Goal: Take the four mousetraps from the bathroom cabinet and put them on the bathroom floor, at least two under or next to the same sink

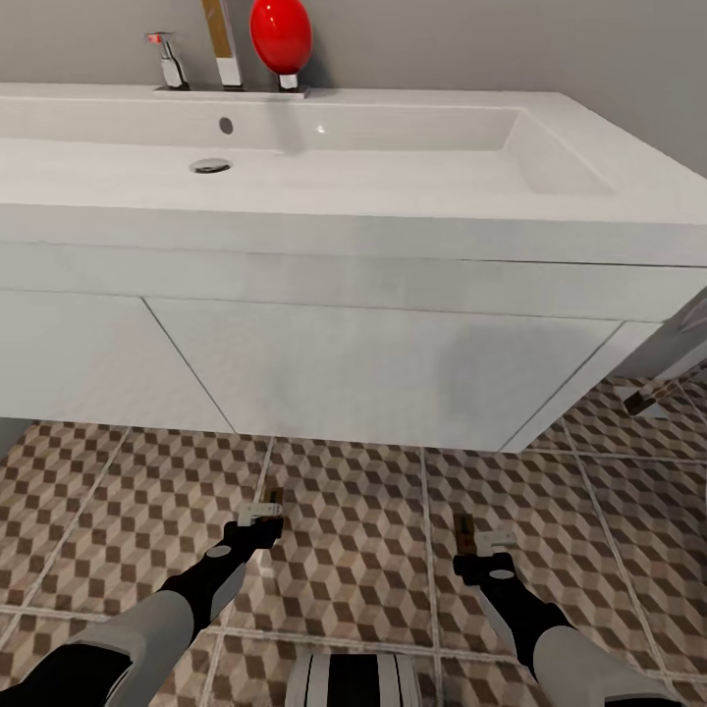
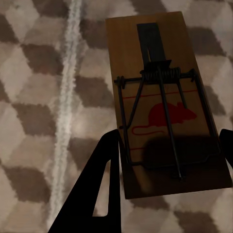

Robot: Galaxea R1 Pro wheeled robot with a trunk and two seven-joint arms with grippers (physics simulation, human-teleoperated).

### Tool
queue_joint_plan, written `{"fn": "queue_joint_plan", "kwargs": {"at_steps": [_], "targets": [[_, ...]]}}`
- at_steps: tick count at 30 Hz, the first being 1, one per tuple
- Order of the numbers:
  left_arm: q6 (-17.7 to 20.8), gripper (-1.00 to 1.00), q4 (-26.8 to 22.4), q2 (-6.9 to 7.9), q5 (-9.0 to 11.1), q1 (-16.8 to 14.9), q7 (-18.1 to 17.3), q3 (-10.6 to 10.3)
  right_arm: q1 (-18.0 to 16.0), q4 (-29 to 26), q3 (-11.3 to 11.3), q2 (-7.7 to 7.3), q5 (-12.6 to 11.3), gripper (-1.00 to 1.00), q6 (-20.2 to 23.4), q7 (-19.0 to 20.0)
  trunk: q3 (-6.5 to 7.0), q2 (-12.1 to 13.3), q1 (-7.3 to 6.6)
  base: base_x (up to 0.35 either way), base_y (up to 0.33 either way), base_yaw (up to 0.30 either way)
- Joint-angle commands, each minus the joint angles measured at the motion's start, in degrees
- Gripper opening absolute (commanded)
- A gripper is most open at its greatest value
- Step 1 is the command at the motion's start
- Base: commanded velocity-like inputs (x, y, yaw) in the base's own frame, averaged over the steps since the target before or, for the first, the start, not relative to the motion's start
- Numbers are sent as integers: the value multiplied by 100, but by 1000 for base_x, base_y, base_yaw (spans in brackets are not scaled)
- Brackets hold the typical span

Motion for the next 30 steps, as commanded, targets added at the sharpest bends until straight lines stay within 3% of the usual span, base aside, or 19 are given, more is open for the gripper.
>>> {"fn": "queue_joint_plan", "kwargs": {"at_steps": [1, 22, 30], "targets": [[-22, -100, 6, 1, 44, -3, 41, -53, 1, -9, 34, -3, 10, -100, 37, -19, -3, -1, -1, 0, 0, 0], [-37, -100, 33, 8, 47, -3, 93, -51, 1, -9, 34, 5, 11, -100, 37, -19, -3, -1, -1, 0, 0, 0], [-450, -100, 75, 16, 42, -3, 360, -62, 2, -9, 34, 6, 11, -100, 35, -19, -3, -1, -1, 0, 0, 0]]}}
